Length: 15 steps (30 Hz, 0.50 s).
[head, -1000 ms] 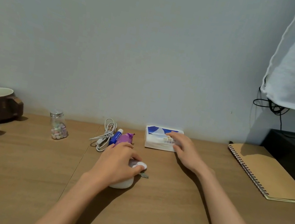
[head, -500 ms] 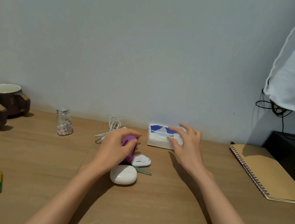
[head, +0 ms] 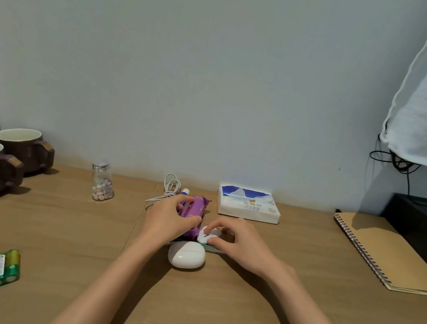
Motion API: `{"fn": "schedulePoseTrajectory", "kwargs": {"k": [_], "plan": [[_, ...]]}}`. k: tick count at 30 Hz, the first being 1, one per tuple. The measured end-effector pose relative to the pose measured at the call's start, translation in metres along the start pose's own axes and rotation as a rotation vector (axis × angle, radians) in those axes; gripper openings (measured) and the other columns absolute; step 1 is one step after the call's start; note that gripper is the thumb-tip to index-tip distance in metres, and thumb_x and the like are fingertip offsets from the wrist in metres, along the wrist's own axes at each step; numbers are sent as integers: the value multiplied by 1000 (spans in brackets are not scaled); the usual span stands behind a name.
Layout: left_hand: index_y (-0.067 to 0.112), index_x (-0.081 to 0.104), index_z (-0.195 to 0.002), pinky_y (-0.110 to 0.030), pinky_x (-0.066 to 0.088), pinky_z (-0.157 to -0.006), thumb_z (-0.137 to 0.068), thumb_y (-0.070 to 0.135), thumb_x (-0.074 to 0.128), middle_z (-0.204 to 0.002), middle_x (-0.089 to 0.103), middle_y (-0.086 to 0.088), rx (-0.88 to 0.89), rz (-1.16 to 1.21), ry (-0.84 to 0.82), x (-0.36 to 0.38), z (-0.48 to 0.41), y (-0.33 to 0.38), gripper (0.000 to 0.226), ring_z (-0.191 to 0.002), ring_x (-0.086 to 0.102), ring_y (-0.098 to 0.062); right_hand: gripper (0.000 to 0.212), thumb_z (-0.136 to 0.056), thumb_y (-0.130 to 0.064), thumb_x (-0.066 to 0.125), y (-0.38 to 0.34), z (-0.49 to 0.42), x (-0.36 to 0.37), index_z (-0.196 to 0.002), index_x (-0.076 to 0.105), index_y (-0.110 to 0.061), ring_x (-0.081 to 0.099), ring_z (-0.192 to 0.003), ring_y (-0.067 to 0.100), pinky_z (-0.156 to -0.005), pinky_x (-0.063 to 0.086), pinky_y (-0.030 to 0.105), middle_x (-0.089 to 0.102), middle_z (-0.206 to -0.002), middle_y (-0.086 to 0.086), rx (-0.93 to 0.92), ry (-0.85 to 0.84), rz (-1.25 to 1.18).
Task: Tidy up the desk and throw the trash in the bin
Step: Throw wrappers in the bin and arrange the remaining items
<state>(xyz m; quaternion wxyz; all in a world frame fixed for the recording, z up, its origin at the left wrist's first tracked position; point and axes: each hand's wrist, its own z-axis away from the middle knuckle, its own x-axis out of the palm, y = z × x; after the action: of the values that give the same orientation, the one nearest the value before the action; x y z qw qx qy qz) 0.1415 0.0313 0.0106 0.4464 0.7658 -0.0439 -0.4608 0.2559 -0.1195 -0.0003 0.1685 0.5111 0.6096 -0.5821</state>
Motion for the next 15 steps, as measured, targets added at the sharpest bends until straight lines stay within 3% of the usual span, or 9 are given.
{"fn": "schedulePoseTrajectory", "kwargs": {"k": [2,6,10,15], "plan": [[28,55,-130,-31,54,-78,-81,33,68,-115,64,0,-4,19,21,2,0,2,51,-95,58,-14,11,-86,-37,65,2,-1,0,-95,63,-31,50,-93,5,-81,45,27,63,-99,-18,0,-10,23],[28,57,-129,-32,53,-79,-81,29,65,-117,67,3,-8,55,70,5,1,7,48,-95,58,-13,11,-87,-36,64,5,0,-3,-91,58,-28,43,-87,-1,-71,33,20,52,-88,-24,-38,-49,65],[29,62,-124,-28,51,-75,-81,28,65,-115,69,5,7,64,120,10,0,16,43,-88,56,-9,13,-86,-38,66,17,5,-14,-87,54,-32,42,-91,2,-75,37,21,48,-96,-16,45,-54,57],[28,72,-108,-38,56,-69,-80,26,63,-99,73,-3,27,23,227,20,-5,29,30,-88,65,-26,16,-84,-37,68,33,13,-28,-86,54,-31,48,-88,4,-67,37,17,52,-97,-15,127,-11,54]]}}
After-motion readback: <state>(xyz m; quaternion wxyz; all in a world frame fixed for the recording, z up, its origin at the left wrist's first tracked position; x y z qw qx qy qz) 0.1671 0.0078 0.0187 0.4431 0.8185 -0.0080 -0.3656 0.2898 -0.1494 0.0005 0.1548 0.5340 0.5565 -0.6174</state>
